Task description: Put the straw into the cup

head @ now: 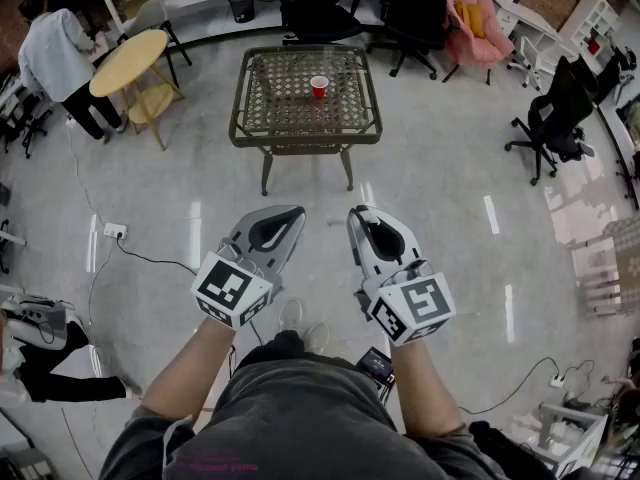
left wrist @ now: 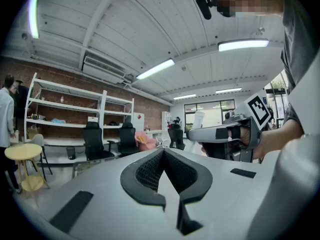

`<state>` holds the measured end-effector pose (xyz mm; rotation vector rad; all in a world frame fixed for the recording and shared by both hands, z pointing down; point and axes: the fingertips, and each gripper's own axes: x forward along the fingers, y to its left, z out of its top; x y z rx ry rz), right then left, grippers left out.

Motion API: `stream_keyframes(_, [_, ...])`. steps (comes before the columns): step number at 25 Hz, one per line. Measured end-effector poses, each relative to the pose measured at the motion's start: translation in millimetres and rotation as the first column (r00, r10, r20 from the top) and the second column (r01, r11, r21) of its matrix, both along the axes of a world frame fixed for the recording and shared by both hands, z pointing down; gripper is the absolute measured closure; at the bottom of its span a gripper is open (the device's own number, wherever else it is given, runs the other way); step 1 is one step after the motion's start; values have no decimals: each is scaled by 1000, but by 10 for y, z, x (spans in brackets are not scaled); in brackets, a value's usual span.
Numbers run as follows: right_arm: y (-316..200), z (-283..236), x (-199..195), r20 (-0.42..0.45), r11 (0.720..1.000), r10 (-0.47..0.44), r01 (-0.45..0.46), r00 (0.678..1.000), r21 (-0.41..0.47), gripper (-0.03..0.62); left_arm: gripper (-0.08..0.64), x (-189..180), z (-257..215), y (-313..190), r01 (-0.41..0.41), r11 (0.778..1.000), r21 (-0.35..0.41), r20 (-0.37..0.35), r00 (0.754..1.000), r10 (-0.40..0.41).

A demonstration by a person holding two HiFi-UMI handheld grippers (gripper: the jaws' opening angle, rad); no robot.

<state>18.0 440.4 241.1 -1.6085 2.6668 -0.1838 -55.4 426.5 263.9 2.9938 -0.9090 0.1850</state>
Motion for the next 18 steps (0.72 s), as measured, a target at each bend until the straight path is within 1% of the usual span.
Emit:
stream_keyframes(4, [-27, 10, 11, 4, 1000, -4, 4, 1000, 3, 549, 551, 7, 25, -27, 3, 1000, -2, 2, 1000, -3])
stream_keyframes(9, [-69, 33, 53, 30, 1000, 1, -1, 1000, 2, 549, 551, -19, 66, -42, 14, 1000, -9, 2, 1000, -14])
stream_keyframes(18, [-350, 89, 4, 12, 1000, -17, 17, 1000, -15, 549, 551, -83, 123, -333, 32, 999, -21, -11, 999, -33])
